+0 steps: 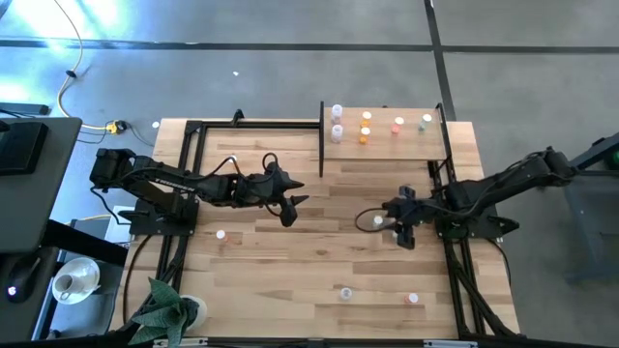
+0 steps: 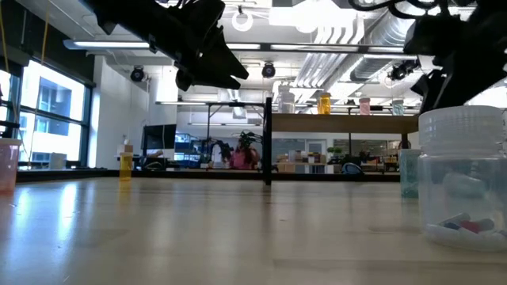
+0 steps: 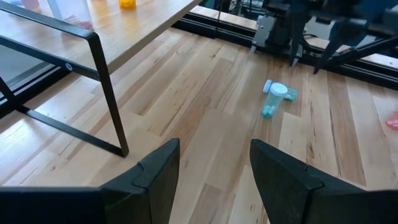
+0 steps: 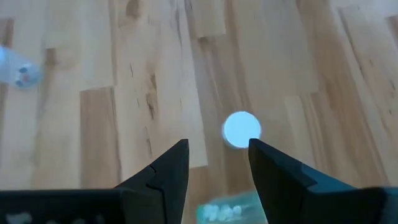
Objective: Pick and place medicine bottles onto shelf by color
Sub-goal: Put the left blue pill bottle on the shelf aligned with the other blue pill bottle
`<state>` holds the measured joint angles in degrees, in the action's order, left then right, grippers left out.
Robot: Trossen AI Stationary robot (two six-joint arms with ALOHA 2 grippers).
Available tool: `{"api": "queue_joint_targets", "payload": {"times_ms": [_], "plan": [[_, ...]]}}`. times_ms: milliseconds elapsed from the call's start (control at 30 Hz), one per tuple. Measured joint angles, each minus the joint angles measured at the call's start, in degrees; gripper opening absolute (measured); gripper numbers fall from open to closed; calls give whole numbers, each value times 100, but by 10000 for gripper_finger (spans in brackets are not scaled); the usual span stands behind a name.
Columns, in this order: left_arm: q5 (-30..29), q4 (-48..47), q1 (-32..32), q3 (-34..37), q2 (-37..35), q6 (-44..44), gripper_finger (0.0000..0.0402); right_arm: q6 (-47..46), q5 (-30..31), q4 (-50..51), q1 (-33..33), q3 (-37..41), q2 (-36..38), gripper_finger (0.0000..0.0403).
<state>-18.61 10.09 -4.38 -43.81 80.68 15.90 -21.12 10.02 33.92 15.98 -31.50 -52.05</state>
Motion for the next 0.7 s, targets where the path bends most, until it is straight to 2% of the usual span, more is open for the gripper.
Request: {"api": "queue_joint_targets", "payload": {"times_ms": [167, 700], "plan": [[0, 0, 0, 0, 0, 0, 184, 168, 481, -509, 58, 342, -2, 157], [0, 0, 0, 0, 0, 0, 184, 43, 682, -1170, 58, 616, -9, 157]]}}
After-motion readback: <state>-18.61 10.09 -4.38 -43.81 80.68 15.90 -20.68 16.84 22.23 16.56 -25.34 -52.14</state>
